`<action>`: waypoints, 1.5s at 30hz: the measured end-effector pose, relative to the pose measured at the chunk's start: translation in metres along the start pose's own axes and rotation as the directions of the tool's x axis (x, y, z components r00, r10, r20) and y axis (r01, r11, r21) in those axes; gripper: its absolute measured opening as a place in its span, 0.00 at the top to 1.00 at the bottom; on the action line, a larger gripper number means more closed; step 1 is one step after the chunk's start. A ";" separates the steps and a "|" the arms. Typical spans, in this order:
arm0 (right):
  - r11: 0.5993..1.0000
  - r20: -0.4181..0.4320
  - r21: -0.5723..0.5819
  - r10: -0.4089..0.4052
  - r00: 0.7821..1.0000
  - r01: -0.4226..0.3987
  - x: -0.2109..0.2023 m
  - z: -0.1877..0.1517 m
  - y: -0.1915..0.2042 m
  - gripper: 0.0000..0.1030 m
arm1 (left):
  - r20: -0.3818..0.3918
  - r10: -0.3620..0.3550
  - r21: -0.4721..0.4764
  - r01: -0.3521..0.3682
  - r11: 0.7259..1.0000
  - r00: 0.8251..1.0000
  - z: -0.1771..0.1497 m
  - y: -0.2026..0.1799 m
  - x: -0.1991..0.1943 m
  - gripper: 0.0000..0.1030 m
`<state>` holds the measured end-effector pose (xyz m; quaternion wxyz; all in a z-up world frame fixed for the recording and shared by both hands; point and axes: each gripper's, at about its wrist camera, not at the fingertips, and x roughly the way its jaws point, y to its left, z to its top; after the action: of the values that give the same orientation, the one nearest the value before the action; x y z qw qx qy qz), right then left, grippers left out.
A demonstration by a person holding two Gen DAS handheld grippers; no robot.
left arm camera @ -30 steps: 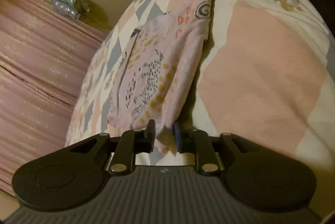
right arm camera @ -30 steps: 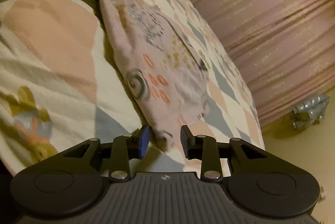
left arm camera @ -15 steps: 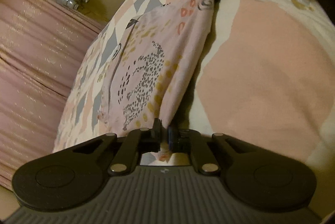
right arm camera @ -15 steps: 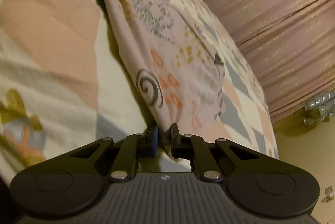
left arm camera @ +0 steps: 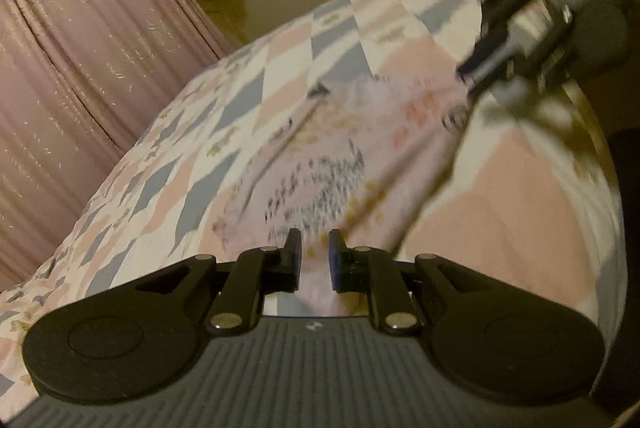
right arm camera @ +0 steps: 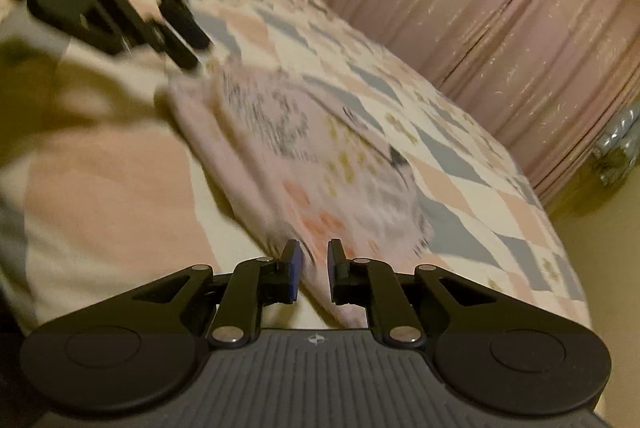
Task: Fold clothes
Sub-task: 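Open the right gripper and smooth the folded garment flat with both grippers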
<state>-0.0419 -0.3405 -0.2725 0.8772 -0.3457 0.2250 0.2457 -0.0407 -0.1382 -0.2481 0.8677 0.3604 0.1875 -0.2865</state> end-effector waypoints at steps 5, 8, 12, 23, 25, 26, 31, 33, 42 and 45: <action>0.996 0.039 0.078 0.046 0.998 -0.049 0.023 0.016 0.005 0.89 | -0.047 -0.007 0.017 0.008 1.000 0.999 -0.001 -0.008 0.031 0.88; 0.996 -0.018 0.062 0.065 0.998 -0.064 0.039 0.006 0.007 0.89 | -0.104 -0.007 0.042 0.011 0.999 0.995 -0.011 -0.014 0.053 0.88; 0.993 0.001 0.102 0.062 0.998 -0.062 0.033 0.004 -0.005 0.89 | -0.129 0.005 -0.004 -0.005 1.000 0.992 -0.035 0.003 0.045 0.87; 0.977 0.063 0.202 0.052 0.997 -0.064 0.019 0.004 -0.034 0.89 | -0.070 0.005 -0.056 -0.009 0.998 0.998 0.000 0.024 0.051 0.87; 0.978 0.061 0.188 0.080 0.995 -0.090 0.032 0.012 -0.031 0.89 | -0.098 -0.014 -0.048 0.009 0.999 0.995 0.002 0.019 0.065 0.87; 0.976 0.052 0.189 0.096 0.994 -0.105 0.040 0.013 -0.030 0.89 | -0.112 -0.021 -0.045 0.016 0.999 0.994 0.002 0.016 0.071 0.87; 0.984 -0.015 0.168 0.070 0.997 -0.066 0.062 0.003 -0.032 0.89 | -0.148 -0.040 -0.080 0.028 0.996 0.988 0.001 0.020 0.087 0.86; 0.980 -0.031 0.198 0.037 0.999 -0.030 0.062 -0.006 -0.043 0.89 | -0.151 -0.046 -0.086 0.033 0.996 0.987 0.000 0.022 0.087 0.86; 0.967 -0.072 0.251 -0.013 0.997 0.031 0.052 -0.025 -0.062 0.89 | -0.158 -0.045 -0.092 0.031 0.995 0.986 0.001 0.023 0.090 0.86; 0.968 -0.075 0.249 -0.013 0.997 0.031 0.053 -0.023 -0.060 0.88 | -0.159 -0.044 -0.096 0.029 0.995 0.986 0.001 0.023 0.090 0.86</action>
<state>0.0289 -0.3811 -0.2878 0.9077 -0.2435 0.2820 0.1931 0.0435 -0.1584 -0.2831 0.8602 0.3378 0.2768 -0.2634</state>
